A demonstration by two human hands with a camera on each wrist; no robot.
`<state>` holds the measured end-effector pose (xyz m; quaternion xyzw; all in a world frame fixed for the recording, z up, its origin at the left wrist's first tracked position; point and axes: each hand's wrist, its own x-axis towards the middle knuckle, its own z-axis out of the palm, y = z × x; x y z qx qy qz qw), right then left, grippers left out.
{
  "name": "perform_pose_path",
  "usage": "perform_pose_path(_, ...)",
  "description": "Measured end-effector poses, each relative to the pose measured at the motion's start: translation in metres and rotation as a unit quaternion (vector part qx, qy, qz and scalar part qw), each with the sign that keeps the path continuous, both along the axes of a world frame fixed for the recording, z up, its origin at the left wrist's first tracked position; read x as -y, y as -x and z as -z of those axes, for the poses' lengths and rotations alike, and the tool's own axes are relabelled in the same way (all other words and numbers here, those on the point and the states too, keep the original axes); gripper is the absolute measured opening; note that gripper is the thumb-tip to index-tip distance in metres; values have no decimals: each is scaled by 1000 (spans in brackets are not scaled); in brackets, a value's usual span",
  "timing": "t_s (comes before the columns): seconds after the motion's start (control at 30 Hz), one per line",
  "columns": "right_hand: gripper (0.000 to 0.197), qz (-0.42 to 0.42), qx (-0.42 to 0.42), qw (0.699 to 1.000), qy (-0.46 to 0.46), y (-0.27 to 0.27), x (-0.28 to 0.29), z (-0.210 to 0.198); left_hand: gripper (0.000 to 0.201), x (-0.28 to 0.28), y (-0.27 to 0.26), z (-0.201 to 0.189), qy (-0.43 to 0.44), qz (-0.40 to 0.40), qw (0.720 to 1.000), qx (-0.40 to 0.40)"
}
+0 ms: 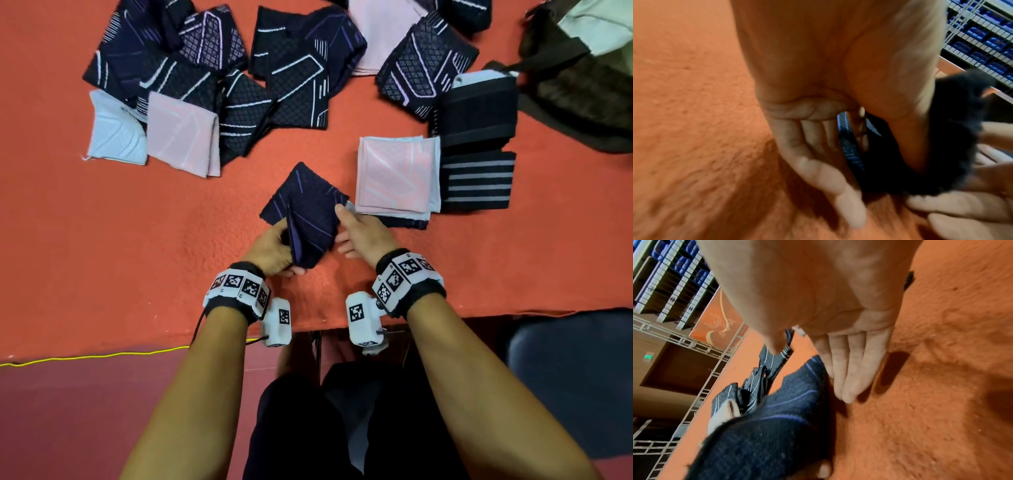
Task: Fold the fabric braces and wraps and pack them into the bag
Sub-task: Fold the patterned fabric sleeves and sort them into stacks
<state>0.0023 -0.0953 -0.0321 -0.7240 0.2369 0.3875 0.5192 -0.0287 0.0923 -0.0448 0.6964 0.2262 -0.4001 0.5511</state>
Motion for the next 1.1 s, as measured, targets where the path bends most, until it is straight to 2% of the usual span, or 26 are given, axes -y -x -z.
perform_pose_path(0.1, 29, -28, 14, 999, -12, 1, -4, 6, 56, 0, 2, 2, 36, -13, 999, 23)
perform_pose_path(0.17, 21, -45, 24, 998, -24, 1, -5, 10, 56, 4, 5, 3, 62, -33, 994, 84)
perform_pose_path(0.23, 25, -63, 22, 997, -32, 2, -6, 13, 55, 9, 8, 4, 69, -57, 984, 152)
perform_pose_path(0.33, 41, -88, 14, 995, -41, 1, -8, 15, 53, 15, 8, 0, 68, -84, 974, 198)
perform_pose_path(0.4, 45, -95, 6, 994, -57, 1, -9, 15, 52, 16, 7, 0, 65, -101, 972, 204)
perform_pose_path(0.6, 34, -119, 20, 991, -63, -2, -14, 5, 43, 8, -2, -6, 49, -91, 969, 223)
perform_pose_path(0.7, 45, -86, 58, 992, -66, -6, -16, -3, 42, 0, -6, -11, 39, -82, 959, 267)
perform_pose_path(0.83, 59, -13, 99, 990, -96, -14, -17, -14, 64, -10, -7, -10, 13, -84, 957, 278)
perform_pose_path(0.93, 30, -11, 105, 989, -99, -20, -17, -23, 63, -16, -7, -8, -16, -98, 961, 257)
perform_pose_path(1.03, 37, -7, 110, 992, -67, -20, -16, -21, 53, -16, -6, -15, -18, -105, 963, 247)
perform_pose_path(1.1, 26, -23, 145, 988, -41, -17, -14, -15, 44, -17, -7, -19, -6, -119, 960, 253)
